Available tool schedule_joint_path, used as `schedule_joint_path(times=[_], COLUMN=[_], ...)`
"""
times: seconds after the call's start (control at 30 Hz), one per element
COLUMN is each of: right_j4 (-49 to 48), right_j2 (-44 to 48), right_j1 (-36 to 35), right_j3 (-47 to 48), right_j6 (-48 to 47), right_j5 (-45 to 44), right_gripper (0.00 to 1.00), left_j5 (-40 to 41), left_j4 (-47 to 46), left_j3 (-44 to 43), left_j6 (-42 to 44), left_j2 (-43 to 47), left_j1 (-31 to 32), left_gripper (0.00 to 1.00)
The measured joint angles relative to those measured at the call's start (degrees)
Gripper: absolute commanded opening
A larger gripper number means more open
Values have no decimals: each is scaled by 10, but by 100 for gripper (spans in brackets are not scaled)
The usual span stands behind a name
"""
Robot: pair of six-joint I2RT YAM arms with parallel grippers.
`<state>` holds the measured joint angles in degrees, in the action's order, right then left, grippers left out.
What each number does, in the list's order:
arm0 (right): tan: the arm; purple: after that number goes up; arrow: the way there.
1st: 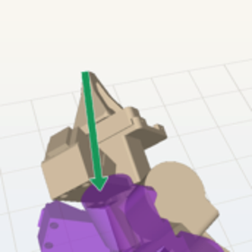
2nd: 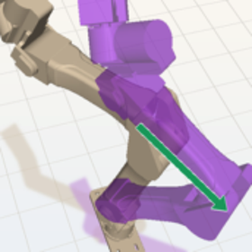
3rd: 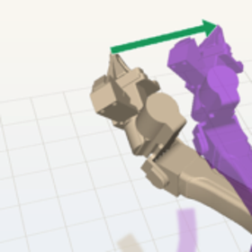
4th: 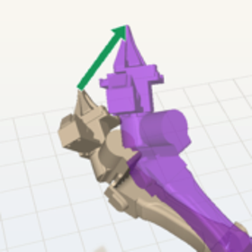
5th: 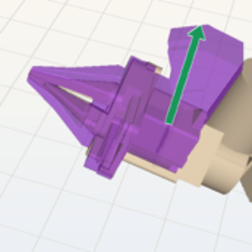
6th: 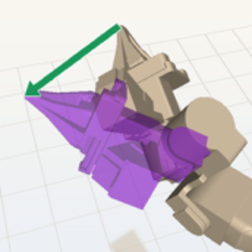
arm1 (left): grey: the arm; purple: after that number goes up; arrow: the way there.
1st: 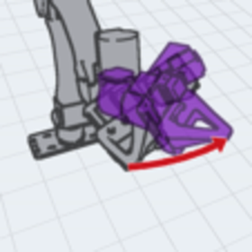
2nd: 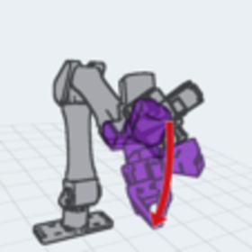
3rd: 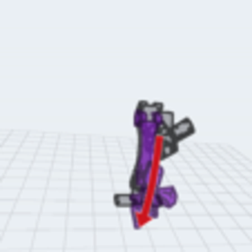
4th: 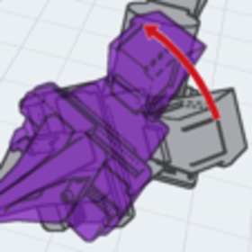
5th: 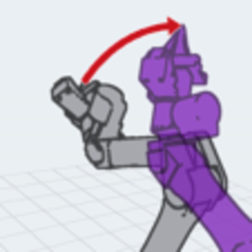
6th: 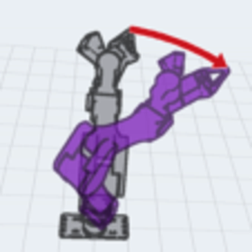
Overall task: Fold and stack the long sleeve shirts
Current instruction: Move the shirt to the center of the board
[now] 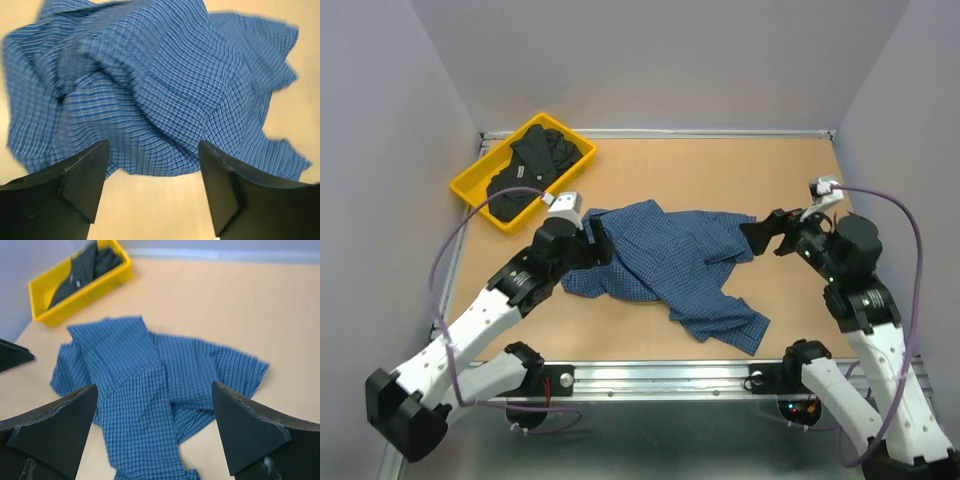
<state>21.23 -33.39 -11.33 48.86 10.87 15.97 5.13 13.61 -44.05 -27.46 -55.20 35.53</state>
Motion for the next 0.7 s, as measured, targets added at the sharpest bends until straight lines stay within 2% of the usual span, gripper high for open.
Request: schedule_joint_path(times=[0.07,0.13,0.23,0.37,0.57,0.7], right_j4=[1,2,9,31,23,14], right_j2=[-47,-132,-248,-359,-386,-398], right_j1=[0,0,-15,-79,-155,-196], right_j3=[0,1,1,0,-3,-20], right_j6=[17,35,51,67,88,101], right_j5=[15,41,51,28,-3,-27], right_gripper=[100,100,100,100,100,100], left_j5=[42,78,110,111,40,0], left_j4=[29,32,37,29,-3,-15], left_j3=[5,3,-9,-19,21,33], left_j6=[-17,-26,-28,-12,4,15], left_j2=[61,102,124,63,-39,-75], left_j1=[0,-3,-15,-56,-130,-147], left_gripper=[90,93,94,94,94,94])
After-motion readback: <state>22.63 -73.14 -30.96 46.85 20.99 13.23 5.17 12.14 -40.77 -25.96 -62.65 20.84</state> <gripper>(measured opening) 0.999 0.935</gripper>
